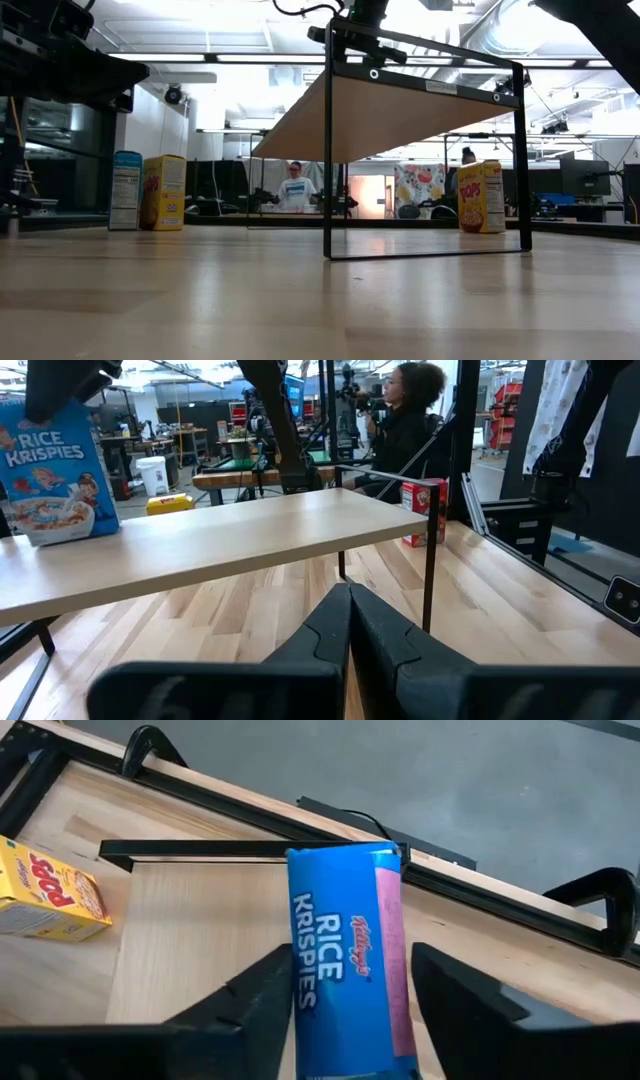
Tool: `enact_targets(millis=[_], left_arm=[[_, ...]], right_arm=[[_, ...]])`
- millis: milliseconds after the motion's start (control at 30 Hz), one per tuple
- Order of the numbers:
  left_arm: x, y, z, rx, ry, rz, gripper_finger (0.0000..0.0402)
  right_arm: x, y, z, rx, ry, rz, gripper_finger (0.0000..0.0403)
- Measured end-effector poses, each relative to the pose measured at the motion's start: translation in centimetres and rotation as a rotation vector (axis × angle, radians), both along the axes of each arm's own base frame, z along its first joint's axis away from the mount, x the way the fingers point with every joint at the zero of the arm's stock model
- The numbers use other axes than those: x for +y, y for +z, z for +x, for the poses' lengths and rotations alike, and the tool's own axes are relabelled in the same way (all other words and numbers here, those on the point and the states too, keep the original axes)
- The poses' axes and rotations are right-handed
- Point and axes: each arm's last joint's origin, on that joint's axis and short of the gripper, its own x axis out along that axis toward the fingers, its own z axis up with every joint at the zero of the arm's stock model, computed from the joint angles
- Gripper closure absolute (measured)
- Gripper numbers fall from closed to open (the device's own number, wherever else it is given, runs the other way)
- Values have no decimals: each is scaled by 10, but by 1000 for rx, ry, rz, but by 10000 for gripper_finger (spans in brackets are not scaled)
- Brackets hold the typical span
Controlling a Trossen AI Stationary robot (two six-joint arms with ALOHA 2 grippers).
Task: Stack cereal on shelf
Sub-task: Put the right blue cereal box on the shelf, then put the blue cereal box on the shelf aligned with the other blue cereal box
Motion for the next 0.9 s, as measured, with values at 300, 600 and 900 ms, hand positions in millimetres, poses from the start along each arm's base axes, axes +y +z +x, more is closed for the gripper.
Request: enact_targets(millis=[300,600,900], left_arm=[[0,0,0,-1,0,0,401],[0,0,0,0,0,0,401],[0,0,0,0,0,0,401]], right_arm=[[1,4,-1,5,33,-16,185],[0,36,-23,-28,161,-70,185],[21,71,-73,114,312,-145,185]])
